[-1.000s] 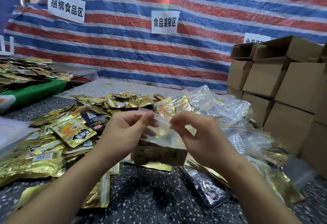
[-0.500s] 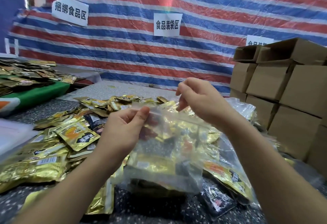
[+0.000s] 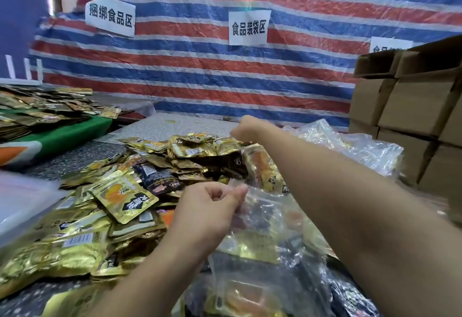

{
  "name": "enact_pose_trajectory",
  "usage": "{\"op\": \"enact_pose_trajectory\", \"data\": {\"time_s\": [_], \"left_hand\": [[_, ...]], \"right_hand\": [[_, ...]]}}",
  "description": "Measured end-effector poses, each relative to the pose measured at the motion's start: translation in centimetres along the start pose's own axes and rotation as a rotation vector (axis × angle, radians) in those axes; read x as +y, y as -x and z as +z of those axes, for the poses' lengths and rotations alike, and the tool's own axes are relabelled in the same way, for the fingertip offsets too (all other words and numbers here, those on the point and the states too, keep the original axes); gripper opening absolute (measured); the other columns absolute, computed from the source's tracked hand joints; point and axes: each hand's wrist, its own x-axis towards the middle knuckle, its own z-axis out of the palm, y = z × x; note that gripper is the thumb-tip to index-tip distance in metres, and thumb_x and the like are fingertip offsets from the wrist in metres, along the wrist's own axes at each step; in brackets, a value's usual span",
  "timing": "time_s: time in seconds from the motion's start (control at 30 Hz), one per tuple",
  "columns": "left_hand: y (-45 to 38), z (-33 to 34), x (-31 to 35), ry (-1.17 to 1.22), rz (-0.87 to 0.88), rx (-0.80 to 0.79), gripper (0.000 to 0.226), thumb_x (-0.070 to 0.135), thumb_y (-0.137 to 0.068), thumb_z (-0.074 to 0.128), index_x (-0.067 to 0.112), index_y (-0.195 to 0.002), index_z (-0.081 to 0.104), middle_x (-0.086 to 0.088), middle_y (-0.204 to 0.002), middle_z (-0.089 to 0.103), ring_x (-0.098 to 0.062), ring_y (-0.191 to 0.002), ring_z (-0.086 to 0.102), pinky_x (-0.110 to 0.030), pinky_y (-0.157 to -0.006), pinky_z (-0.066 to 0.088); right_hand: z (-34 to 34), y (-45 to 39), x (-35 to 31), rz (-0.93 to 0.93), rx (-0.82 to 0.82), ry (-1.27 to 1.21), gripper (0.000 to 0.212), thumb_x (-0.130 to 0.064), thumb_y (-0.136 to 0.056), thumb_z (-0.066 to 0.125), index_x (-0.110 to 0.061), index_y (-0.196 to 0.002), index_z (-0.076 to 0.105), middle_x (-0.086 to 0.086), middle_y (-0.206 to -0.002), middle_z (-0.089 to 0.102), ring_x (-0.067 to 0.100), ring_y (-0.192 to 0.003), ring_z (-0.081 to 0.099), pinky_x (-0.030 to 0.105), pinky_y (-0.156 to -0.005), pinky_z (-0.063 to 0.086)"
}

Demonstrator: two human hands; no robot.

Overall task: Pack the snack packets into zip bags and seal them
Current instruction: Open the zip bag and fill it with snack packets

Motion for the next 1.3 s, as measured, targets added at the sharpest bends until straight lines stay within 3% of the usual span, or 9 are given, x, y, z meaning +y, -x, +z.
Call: {"op": "enact_pose_trajectory", "data": {"time_s": [0.1, 0.43, 0.57, 0.67, 0.8, 0.93, 1.1, 1.2, 1.3], "left_hand": [[-0.2, -0.1, -0.2, -0.021, 0.01, 0.057, 0.033, 0.027, -0.092, 0.067, 0.008, -0.065, 0.07, -0.003, -0.06, 0.07, -0.011, -0.049, 0.066, -0.013, -0.043, 0.043], [-0.6, -0.3, -0.5, -0.08, 0.019, 0.194, 0.038, 0.032, -0.09, 0.069, 0.012, -0.058, 0.067, -0.002, -0.058, 0.069, -0.016, -0.05, 0.068, -0.025, -0.052, 0.039], [-0.7, -0.4, -0.8, -0.093, 0.028, 0.186, 0.035, 0.036, -0.09, 0.068, 0.02, -0.059, 0.07, -0.003, -0.054, 0.068, -0.031, -0.063, 0.068, -0.027, -0.053, 0.043], [-0.5, -0.5, -0.7, -0.076, 0.043, 0.152, 0.029, 0.035, -0.089, 0.07, 0.022, -0.062, 0.07, -0.003, -0.058, 0.069, -0.023, -0.057, 0.069, -0.028, -0.057, 0.043], [-0.5, -0.3, -0.6, -0.039, 0.048, 0.061, 0.029, 0.033, -0.086, 0.073, 0.017, -0.062, 0.069, -0.006, -0.064, 0.071, -0.018, -0.054, 0.069, -0.031, -0.059, 0.054], [-0.2, -0.1, 0.4, 0.053, 0.077, -0.001, 0.023, 0.043, -0.07, 0.072, 0.021, -0.063, 0.072, -0.005, -0.068, 0.073, -0.015, -0.052, 0.067, -0.018, -0.047, 0.049], [0.5, 0.2, 1.2, 0.087, 0.163, -0.063, 0.036, 0.045, -0.059, 0.072, 0.011, -0.071, 0.072, -0.007, -0.067, 0.072, -0.013, -0.05, 0.063, -0.02, -0.046, 0.049], [1.2, 0.3, 2.0, 0.061, 0.237, -0.104, 0.025, 0.041, -0.064, 0.071, 0.018, -0.071, 0.074, -0.007, -0.063, 0.07, -0.013, -0.05, 0.062, -0.019, -0.048, 0.048], [1.8, 0.4, 2.8, 0.076, 0.26, -0.122, 0.015, 0.038, -0.064, 0.071, 0.025, -0.07, 0.076, -0.008, -0.065, 0.071, -0.015, -0.052, 0.064, -0.02, -0.049, 0.05]], "right_hand": [[1.3, -1.8, -0.6, 0.026, -0.026, -0.001, 0.047, -0.024, -0.101, 0.049, -0.001, -0.142, 0.043, 0.016, -0.142, 0.049, 0.031, -0.113, 0.052, 0.037, -0.083, 0.041], [2.9, -3.8, -1.8, 0.075, -0.169, 0.137, 0.058, -0.046, -0.099, 0.054, -0.004, -0.139, 0.049, 0.016, -0.134, 0.054, 0.031, -0.111, 0.056, 0.038, -0.087, 0.047], [2.1, -3.4, -1.8, 0.095, -0.279, -0.095, 0.022, -0.024, -0.101, 0.055, -0.003, -0.1, 0.058, 0.013, -0.103, 0.057, 0.021, -0.072, 0.051, 0.03, -0.063, 0.044], [2.1, -2.4, -1.2, 0.068, -0.258, -0.152, 0.028, -0.013, -0.1, 0.051, -0.006, -0.074, 0.051, 0.009, -0.077, 0.049, 0.019, -0.064, 0.045, 0.028, -0.063, 0.042], [1.2, -0.6, 1.7, 0.179, -0.185, -0.758, 0.009, -0.013, -0.095, 0.06, -0.008, -0.089, 0.056, 0.011, -0.095, 0.059, 0.021, -0.077, 0.058, 0.034, -0.078, 0.051], [-2.3, 5.4, 4.7, 0.021, -0.213, -1.354, 0.016, -0.005, -0.092, 0.061, -0.006, -0.108, 0.059, 0.007, -0.088, 0.071, 0.018, -0.071, 0.071, 0.029, -0.061, 0.057], [-4.6, 14.9, 7.9, -0.213, -0.117, -1.495, 0.019, -0.014, -0.09, 0.063, -0.007, -0.107, 0.064, 0.006, -0.092, 0.074, 0.019, -0.087, 0.073, 0.032, -0.074, 0.06], [-3.8, 19.4, 9.4, -0.334, -0.069, -1.502, 0.039, -0.022, -0.08, 0.071, -0.003, -0.113, 0.062, 0.01, -0.103, 0.074, 0.025, -0.099, 0.072, 0.037, -0.081, 0.059], [-1.4, 22.0, 10.0, -0.395, 0.038, -1.477, 0.032, -0.015, -0.084, 0.067, -0.001, -0.113, 0.063, 0.015, -0.109, 0.074, 0.029, -0.104, 0.071, 0.035, -0.084, 0.058]]}}
